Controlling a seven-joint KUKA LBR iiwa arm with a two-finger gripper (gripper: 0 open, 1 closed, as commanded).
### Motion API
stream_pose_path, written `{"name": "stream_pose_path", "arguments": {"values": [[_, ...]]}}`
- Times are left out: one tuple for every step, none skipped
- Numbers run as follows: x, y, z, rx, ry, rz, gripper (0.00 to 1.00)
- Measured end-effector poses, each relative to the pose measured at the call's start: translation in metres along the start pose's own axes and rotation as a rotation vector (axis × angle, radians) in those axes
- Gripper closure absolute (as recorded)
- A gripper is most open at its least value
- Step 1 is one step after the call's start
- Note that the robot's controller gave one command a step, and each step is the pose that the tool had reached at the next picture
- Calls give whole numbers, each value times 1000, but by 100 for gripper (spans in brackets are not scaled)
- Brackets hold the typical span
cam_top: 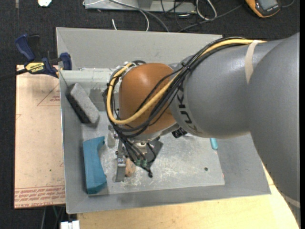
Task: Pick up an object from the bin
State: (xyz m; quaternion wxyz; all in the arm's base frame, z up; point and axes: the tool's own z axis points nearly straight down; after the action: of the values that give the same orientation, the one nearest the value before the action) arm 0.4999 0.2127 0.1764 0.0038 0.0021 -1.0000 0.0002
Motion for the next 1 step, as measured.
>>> {"name": "stream_pose_path", "arguments": {"values": [[-2, -1, -4, -2, -7, 4, 0]]}}
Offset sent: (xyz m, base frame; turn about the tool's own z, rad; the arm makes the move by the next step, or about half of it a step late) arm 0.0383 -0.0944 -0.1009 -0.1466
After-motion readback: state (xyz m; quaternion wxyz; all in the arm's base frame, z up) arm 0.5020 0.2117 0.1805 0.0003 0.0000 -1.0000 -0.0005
